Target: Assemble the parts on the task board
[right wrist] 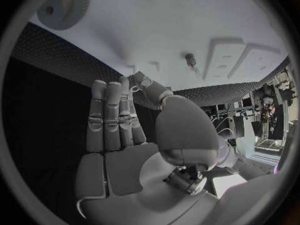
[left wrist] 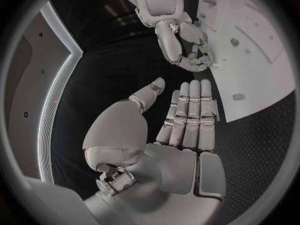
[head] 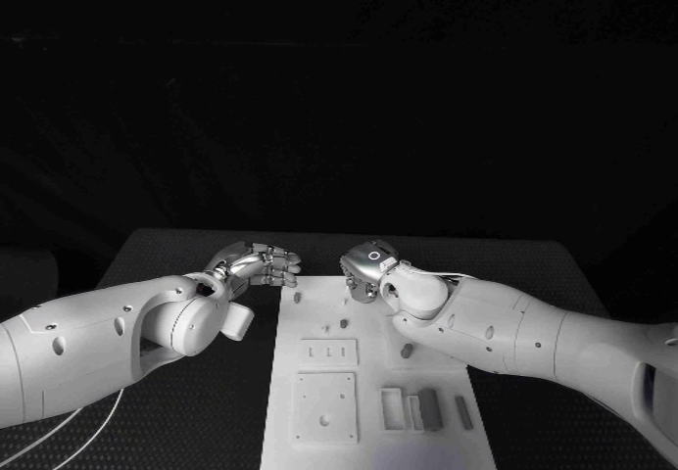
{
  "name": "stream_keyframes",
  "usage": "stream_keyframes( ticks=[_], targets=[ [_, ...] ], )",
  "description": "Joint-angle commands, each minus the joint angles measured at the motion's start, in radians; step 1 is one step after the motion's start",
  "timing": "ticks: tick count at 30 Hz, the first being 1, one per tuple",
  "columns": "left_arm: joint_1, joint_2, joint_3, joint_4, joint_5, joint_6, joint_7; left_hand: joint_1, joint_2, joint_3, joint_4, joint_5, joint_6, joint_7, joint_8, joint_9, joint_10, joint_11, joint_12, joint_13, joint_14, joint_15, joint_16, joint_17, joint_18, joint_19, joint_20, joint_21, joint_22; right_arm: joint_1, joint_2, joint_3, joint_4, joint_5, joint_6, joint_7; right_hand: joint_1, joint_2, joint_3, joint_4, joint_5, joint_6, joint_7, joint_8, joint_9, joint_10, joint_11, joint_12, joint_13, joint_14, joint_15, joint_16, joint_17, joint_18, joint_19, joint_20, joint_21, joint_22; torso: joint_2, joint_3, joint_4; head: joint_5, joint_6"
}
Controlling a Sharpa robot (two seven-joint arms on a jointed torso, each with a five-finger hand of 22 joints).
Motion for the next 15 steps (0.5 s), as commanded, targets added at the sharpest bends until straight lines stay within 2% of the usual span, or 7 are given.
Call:
stream_keyframes(
  ticks=[1, 5, 15],
  targets=[
    [0.003, 0.004, 0.001, 0.001, -0.003, 0.016, 0.005, -0.007, -0.001, -0.005, -0.001, 0.004, -0.001, 0.003, -0.006, -0.001, -0.001, 0.005, -0.005, 0.001, -0.002, 0.006, -0.004, 0.001, -0.002, -0.003, -0.003, -0.007, 0.001, 0.000, 0.004, 0.000, 0.003, -0.007, 0.022, 0.011, 0.007, 0.000, 0.005, -0.001, 0.007, 0.040, -0.032, 0.002, 0.029, 0.008, 0.000, -0.005, -0.002, 0.000, -0.005, 0.006, 0.000, 0.014, -0.002, -0.008, 0.009, 0.027, 0.001, 0.0002, -0.0008, 0.009, -0.001],
    [0.003, 0.004, 0.001, 0.000, -0.003, 0.017, 0.005, -0.007, -0.001, -0.005, -0.001, 0.004, -0.001, 0.004, -0.006, -0.001, -0.001, 0.005, -0.006, 0.001, -0.002, 0.006, -0.005, 0.002, -0.002, -0.004, -0.003, -0.007, 0.001, -0.001, 0.002, -0.001, 0.008, -0.004, 0.026, 0.014, 0.006, 0.000, 0.005, -0.001, 0.007, 0.041, -0.032, 0.001, 0.029, 0.009, 0.000, -0.006, -0.003, 0.001, -0.005, 0.008, 0.000, 0.014, -0.001, -0.009, 0.014, 0.027, 0.000, 0.0016, -0.0006, 0.009, -0.006],
    [0.003, 0.003, 0.001, 0.000, -0.003, 0.016, 0.005, -0.007, -0.001, -0.005, -0.001, 0.004, -0.001, 0.004, -0.007, -0.002, 0.000, 0.005, -0.007, 0.001, -0.002, 0.006, -0.005, 0.003, -0.002, -0.004, -0.003, -0.007, 0.001, -0.001, -0.001, -0.001, 0.015, 0.002, 0.031, 0.018, 0.006, 0.000, 0.005, -0.001, 0.007, 0.042, -0.032, 0.000, 0.029, 0.011, 0.000, -0.007, -0.004, 0.001, -0.006, 0.010, 0.000, 0.014, -0.002, -0.010, 0.019, 0.027, 0.001, 0.0016, -0.0036, 0.012, -0.006]
  ],
)
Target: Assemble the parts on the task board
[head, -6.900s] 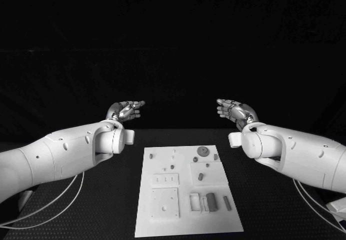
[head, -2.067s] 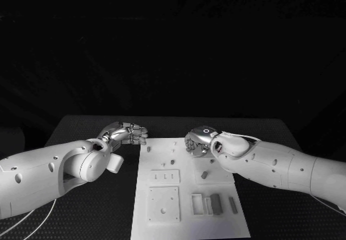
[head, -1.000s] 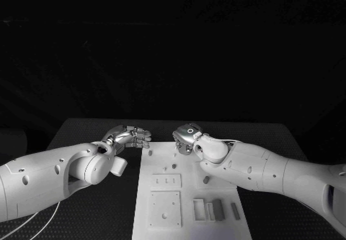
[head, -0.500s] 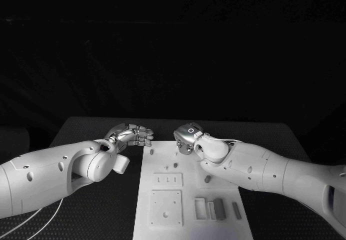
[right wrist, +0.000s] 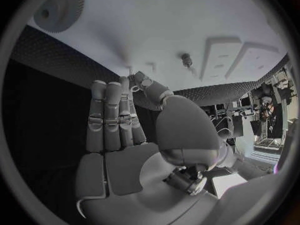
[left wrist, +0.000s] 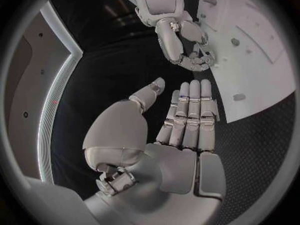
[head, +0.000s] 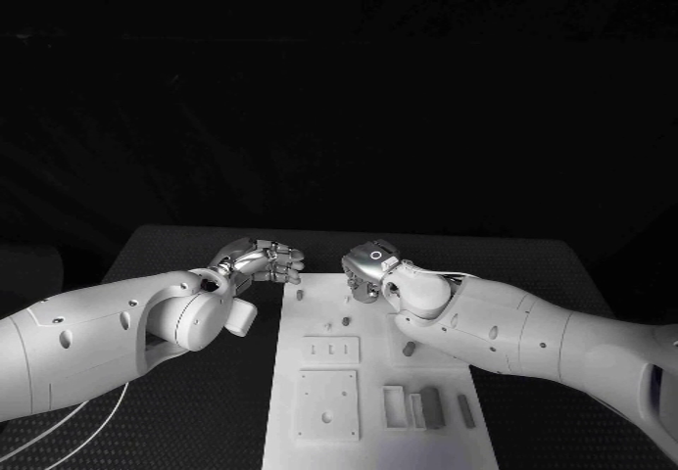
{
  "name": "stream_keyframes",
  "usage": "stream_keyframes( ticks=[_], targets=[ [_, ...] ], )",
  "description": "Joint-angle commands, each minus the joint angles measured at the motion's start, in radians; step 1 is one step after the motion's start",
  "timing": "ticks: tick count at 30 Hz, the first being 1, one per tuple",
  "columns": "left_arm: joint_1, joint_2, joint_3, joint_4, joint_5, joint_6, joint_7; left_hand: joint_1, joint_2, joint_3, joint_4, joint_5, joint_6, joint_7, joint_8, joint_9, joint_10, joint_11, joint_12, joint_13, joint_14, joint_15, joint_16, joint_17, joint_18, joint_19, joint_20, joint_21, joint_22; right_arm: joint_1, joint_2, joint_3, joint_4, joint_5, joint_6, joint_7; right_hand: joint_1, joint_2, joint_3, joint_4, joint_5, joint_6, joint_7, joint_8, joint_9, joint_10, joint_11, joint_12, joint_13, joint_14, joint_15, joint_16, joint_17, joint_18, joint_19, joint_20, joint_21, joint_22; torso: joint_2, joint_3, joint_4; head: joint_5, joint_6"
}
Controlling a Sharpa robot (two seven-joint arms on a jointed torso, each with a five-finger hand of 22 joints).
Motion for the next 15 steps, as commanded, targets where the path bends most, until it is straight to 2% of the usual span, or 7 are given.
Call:
stream_keyframes(
  ticks=[1, 15],
  targets=[
    [0.002, 0.002, 0.001, 0.002, -0.003, 0.016, 0.006, -0.007, -0.001, -0.005, -0.001, 0.004, -0.001, 0.004, -0.007, -0.002, 0.000, 0.005, -0.007, 0.001, -0.002, 0.006, -0.006, 0.002, -0.002, -0.004, -0.003, -0.003, 0.002, -0.001, 0.002, -0.001, 0.002, -0.001, 0.019, 0.011, 0.010, 0.004, 0.006, -0.001, 0.003, 0.036, -0.031, 0.001, 0.029, 0.008, 0.002, -0.004, -0.001, 0.001, -0.006, 0.006, 0.001, 0.021, 0.003, -0.006, 0.007, 0.026, 0.001, 0.0005, -0.0012, 0.000, 0.001],
    [0.003, 0.005, 0.001, 0.000, -0.003, 0.017, 0.006, -0.007, -0.001, -0.005, -0.001, 0.004, -0.001, 0.004, -0.007, -0.002, 0.000, 0.005, -0.008, 0.002, -0.002, 0.006, -0.007, 0.003, -0.002, -0.004, -0.003, -0.004, 0.002, -0.002, 0.019, -0.004, -0.023, 0.000, 0.022, 0.014, 0.010, 0.004, 0.006, -0.001, 0.003, 0.036, -0.031, 0.000, 0.029, 0.009, 0.002, -0.005, -0.002, 0.001, -0.006, 0.007, 0.000, 0.021, 0.002, -0.007, 0.010, 0.026, 0.001, -0.0002, 0.0008, -0.003, 0.000]
  ],
)
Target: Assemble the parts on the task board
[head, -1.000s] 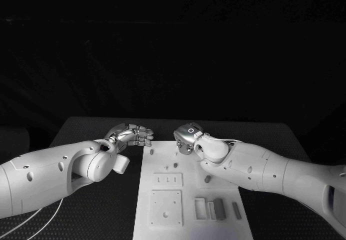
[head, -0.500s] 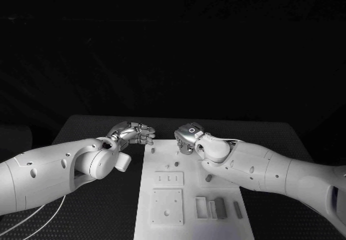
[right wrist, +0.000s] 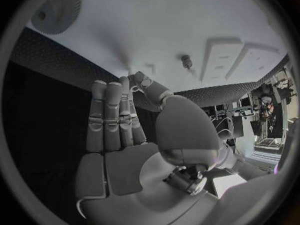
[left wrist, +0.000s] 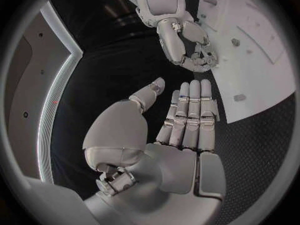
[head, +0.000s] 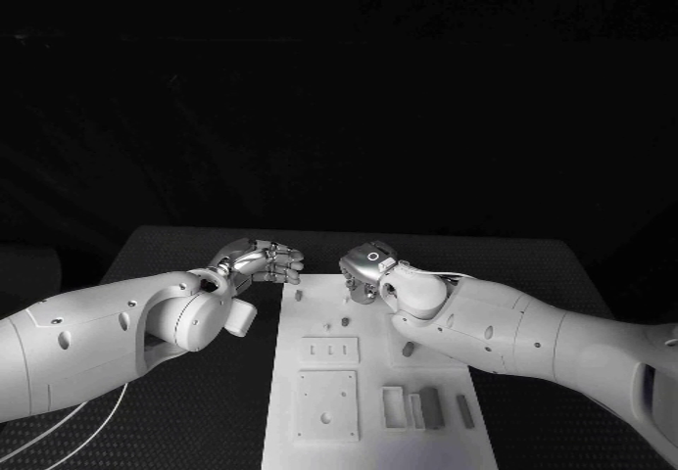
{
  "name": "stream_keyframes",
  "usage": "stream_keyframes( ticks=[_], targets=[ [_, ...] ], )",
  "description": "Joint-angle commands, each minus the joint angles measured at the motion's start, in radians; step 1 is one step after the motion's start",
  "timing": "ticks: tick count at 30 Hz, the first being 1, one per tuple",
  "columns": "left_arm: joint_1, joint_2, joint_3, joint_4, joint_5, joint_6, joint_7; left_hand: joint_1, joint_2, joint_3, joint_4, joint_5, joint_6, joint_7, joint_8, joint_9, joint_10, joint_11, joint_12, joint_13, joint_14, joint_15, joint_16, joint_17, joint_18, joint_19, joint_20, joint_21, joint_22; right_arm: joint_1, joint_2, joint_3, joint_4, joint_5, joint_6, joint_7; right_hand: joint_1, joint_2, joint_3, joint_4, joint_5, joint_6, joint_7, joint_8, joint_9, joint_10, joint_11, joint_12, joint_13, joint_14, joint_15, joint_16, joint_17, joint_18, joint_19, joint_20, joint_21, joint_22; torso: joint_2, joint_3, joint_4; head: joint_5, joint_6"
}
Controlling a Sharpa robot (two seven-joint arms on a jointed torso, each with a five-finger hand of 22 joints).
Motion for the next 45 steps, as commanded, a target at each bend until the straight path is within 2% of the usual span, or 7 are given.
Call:
stream_keyframes(
  ticks=[1, 18, 27, 38, 45],
  targets=[
    [0.002, 0.003, 0.001, 0.002, -0.003, 0.016, 0.006, -0.007, -0.001, -0.005, -0.001, 0.004, -0.001, 0.004, -0.003, -0.002, 0.000, 0.005, -0.004, 0.001, -0.002, 0.006, -0.007, 0.001, -0.001, -0.004, -0.003, -0.004, 0.001, -0.002, 0.005, -0.002, -0.006, -0.003, 0.013, 0.008, 0.007, 0.001, 0.007, 0.001, 0.004, 0.035, -0.029, 0.004, 0.029, 0.004, 0.000, -0.005, -0.001, 0.001, -0.006, 0.004, 0.001, 0.007, 0.002, -0.007, 0.006, 0.026, 0.000, -0.0005, 0.0010, 0.000, -0.001],
    [0.006, 0.006, 0.001, 0.001, -0.003, 0.019, 0.005, -0.008, -0.001, -0.005, -0.001, 0.004, -0.001, 0.004, -0.004, -0.002, 0.000, 0.005, -0.006, 0.001, -0.002, 0.006, -0.008, 0.003, -0.001, -0.004, -0.003, -0.004, 0.002, -0.002, 0.016, -0.002, -0.020, -0.002, 0.010, 0.014, 0.006, 0.002, 0.008, 0.001, 0.004, 0.035, -0.028, 0.003, 0.029, 0.005, 0.000, -0.007, -0.002, 0.000, -0.006, 0.005, 0.000, 0.007, 0.000, -0.007, 0.010, 0.026, 0.000, -0.0008, 0.0009, 0.004, -0.001],
    [0.006, 0.012, 0.001, -0.006, -0.003, 0.020, 0.005, -0.009, -0.001, -0.005, 0.000, 0.004, -0.001, 0.004, -0.004, -0.002, 0.001, 0.005, -0.007, 0.002, -0.002, 0.006, -0.009, 0.004, -0.001, -0.004, -0.003, -0.004, 0.002, -0.002, 0.018, -0.002, -0.030, -0.002, -0.002, 0.013, 0.006, 0.002, 0.008, 0.001, 0.004, 0.035, -0.028, 0.002, 0.029, 0.005, 0.000, -0.007, -0.003, 0.000, -0.006, 0.005, 0.000, 0.007, 0.000, -0.007, 0.011, 0.026, 0.002, -0.0015, -0.0016, 0.004, 0.002],
    [0.006, 0.013, 0.001, -0.007, -0.003, 0.021, 0.003, -0.009, -0.001, -0.005, 0.000, 0.004, -0.002, 0.004, -0.004, -0.002, 0.001, 0.005, -0.008, 0.002, -0.002, 0.007, -0.010, 0.004, -0.001, -0.005, -0.002, -0.005, 0.002, -0.002, 0.023, -0.002, -0.033, -0.003, 0.005, 0.012, 0.007, 0.003, 0.008, 0.001, 0.004, 0.035, -0.028, 0.002, 0.029, 0.005, 0.000, -0.008, -0.003, 0.000, -0.006, 0.006, 0.000, 0.007, -0.001, -0.008, 0.013, 0.026, 0.002, -0.0005, 0.0003, 0.002, -0.001],
    [0.006, 0.013, 0.001, -0.007, -0.003, 0.024, 0.001, -0.009, -0.001, -0.005, -0.001, 0.004, -0.002, 0.004, -0.005, -0.002, 0.001, 0.005, -0.009, 0.002, -0.002, 0.007, -0.011, 0.005, -0.001, -0.005, -0.002, -0.005, 0.002, -0.002, 0.029, -0.002, -0.050, 0.018, 0.009, 0.024, 0.006, 0.004, 0.009, 0.001, 0.004, 0.033, -0.027, -0.001, 0.028, 0.003, 0.001, -0.011, -0.005, -0.002, -0.005, 0.006, -0.001, 0.007, -0.004, -0.007, 0.016, 0.026, 0.000, -0.0010, -0.0005, 0.002, -0.002]
  ],
)
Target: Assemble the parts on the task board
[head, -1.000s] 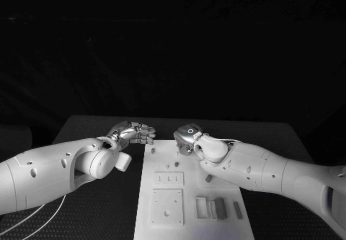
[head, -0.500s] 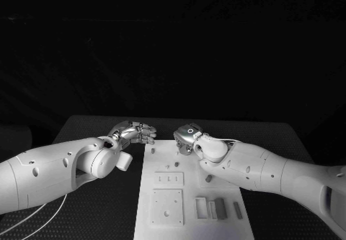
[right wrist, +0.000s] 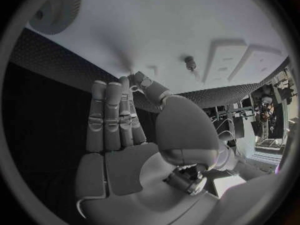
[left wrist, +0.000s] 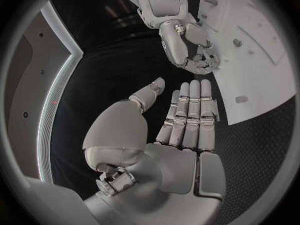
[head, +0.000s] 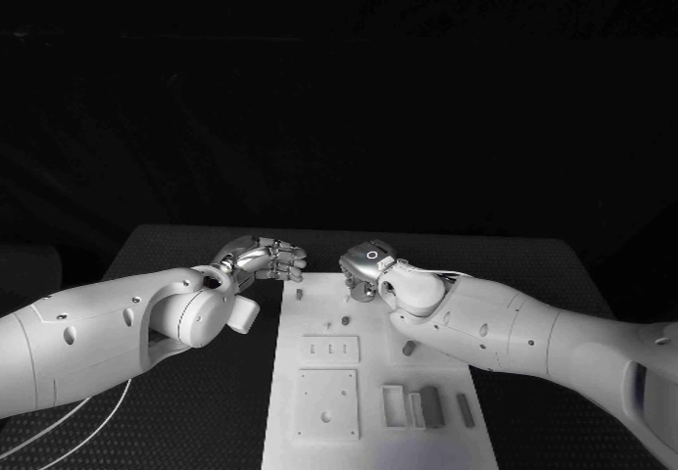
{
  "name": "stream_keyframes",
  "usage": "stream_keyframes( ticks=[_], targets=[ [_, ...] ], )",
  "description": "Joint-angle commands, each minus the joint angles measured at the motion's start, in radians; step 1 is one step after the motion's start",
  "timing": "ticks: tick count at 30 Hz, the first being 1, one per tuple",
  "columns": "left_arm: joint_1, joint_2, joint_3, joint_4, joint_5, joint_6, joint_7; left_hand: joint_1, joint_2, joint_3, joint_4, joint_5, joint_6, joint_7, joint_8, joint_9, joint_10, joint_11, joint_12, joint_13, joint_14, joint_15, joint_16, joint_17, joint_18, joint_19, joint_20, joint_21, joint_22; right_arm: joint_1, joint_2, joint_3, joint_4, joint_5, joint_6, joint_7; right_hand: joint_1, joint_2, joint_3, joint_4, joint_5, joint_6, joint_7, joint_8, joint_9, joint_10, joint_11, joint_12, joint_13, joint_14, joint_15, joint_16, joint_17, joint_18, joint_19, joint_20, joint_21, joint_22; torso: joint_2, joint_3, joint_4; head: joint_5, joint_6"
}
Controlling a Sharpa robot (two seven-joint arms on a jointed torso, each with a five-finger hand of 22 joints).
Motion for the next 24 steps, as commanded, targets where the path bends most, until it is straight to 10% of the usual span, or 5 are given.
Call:
stream_keyframes(
  ticks=[1, 16, 24],
  targets=[
    [0.002, 0.001, 0.001, 0.002, -0.003, 0.018, 0.004, -0.009, -0.001, -0.005, -0.001, 0.004, -0.002, 0.004, -0.005, -0.001, 0.001, 0.005, -0.005, 0.002, -0.002, 0.007, -0.007, 0.002, -0.001, -0.005, -0.002, -0.005, 0.001, 0.000, 0.006, -0.001, -0.011, 0.021, 0.012, 0.020, 0.005, 0.004, 0.008, -0.001, 0.004, 0.027, -0.026, -0.002, 0.028, -0.001, 0.003, -0.011, -0.004, -0.004, -0.004, 0.007, -0.002, 0.014, -0.006, -0.007, 0.007, 0.025, -0.001, -0.0003, -0.0001, 0.001, 0.000],
    [0.002, 0.002, 0.001, 0.001, -0.003, 0.021, 0.002, -0.010, -0.003, -0.005, -0.001, 0.004, -0.002, 0.004, -0.006, -0.001, 0.001, 0.006, -0.007, 0.002, -0.002, 0.007, -0.009, 0.003, -0.001, -0.006, -0.002, -0.006, 0.001, 0.000, 0.007, -0.001, -0.028, 0.044, 0.025, 0.033, 0.024, 0.008, 0.008, -0.002, 0.004, -0.018, -0.008, -0.029, 0.022, -0.042, 0.024, -0.043, -0.021, -0.014, 0.016, 0.020, -0.002, 0.014, -0.027, 0.000, 0.026, 0.026, 0.000, -0.0002, -0.0006, 0.000, 0.000],
    [0.002, 0.002, 0.001, 0.001, -0.003, 0.021, 0.002, -0.010, -0.003, -0.005, 0.000, 0.004, -0.003, 0.005, -0.006, -0.001, 0.001, 0.006, -0.008, 0.002, -0.003, 0.007, -0.009, 0.004, -0.001, -0.006, -0.002, -0.006, 0.001, 0.000, 0.006, -0.001, -0.026, 0.087, 0.037, 0.056, 0.001, -0.054, 0.001, 0.004, 0.004, -0.107, 0.030, -0.082, 0.000, -0.126, 0.057, -0.072, -0.050, -0.034, 0.046, 0.022, -0.013, 0.014, -0.049, 0.010, 0.030, 0.022, 0.000, -0.0004, -0.0008, 0.000, -0.002]
  ],
)
